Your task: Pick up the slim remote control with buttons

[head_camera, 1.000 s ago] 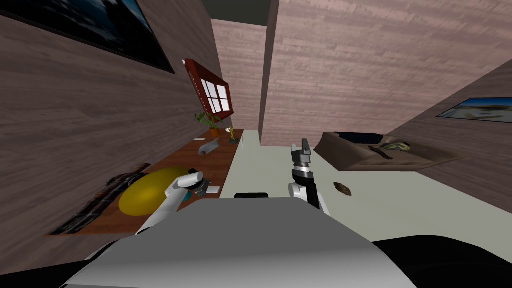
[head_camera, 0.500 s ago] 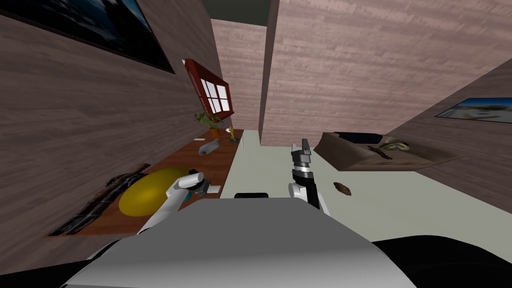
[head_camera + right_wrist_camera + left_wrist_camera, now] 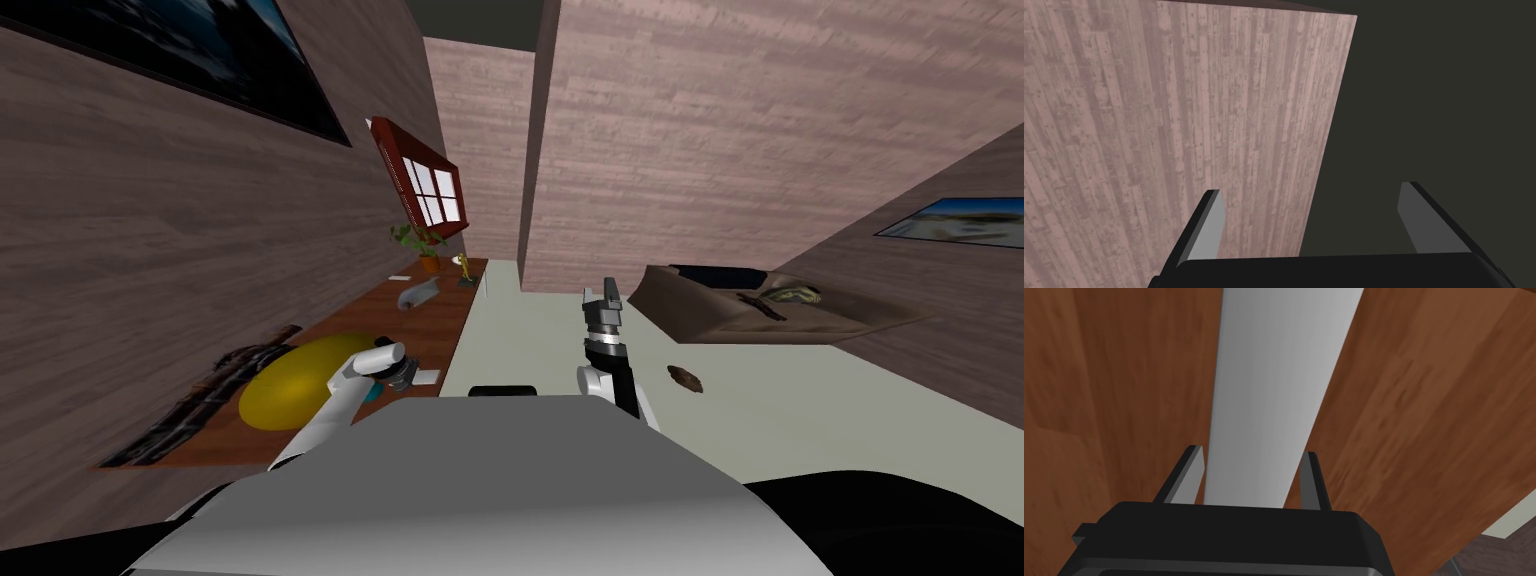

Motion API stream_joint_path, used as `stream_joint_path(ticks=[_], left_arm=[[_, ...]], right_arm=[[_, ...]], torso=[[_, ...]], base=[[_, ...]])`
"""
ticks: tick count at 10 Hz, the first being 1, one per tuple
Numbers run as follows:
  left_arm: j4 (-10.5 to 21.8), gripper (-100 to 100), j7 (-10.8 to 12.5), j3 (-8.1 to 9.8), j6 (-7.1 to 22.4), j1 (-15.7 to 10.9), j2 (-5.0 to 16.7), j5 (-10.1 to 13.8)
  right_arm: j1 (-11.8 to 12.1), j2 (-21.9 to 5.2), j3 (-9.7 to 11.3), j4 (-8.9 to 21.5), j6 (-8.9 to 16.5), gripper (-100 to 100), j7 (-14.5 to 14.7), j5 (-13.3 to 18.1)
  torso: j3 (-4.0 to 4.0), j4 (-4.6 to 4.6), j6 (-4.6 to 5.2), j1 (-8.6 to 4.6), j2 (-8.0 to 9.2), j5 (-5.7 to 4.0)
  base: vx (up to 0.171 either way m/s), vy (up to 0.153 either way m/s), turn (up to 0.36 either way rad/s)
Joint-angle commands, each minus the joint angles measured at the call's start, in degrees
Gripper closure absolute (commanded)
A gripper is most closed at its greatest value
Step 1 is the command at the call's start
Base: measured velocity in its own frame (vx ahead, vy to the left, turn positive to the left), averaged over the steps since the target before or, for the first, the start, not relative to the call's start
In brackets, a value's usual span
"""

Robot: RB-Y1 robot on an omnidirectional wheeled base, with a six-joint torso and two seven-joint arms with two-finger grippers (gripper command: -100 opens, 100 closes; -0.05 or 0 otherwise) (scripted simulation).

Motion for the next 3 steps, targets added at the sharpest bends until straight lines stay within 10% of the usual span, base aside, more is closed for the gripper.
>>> stream_joint_path(ticks=[1,2,3], left_arm=[[-1.48,100,0.14,0.32,1.75,0.04,0.51,0.39],[-0.65,100,0.00,0.22,0.84,-0.03,0.34,0.28],[-0.73,0,0.00,0.26,1.03,-0.03,0.38,0.32]], right_arm=[[0.00,0.00,0.00,0.00,0.00,0,0.00,0.00],[0.00,0.00,0.00,0.00,0.00,0,0.00,0.00],[0.00,0.00,0.00,0.00,0.00,0,0.00,0.00]], torso=[[0.00,0.00,0.00,0.00,0.00,0.00],[0.00,0.00,0.00,0.00,0.00,-0.01],[-0.01,-0.01,0.01,0.05,-0.01,0.01]], base=[[-0.005,-0.025,0.019],[-0.002,-0.010,0.006],[0.000,0.000,0.000]])
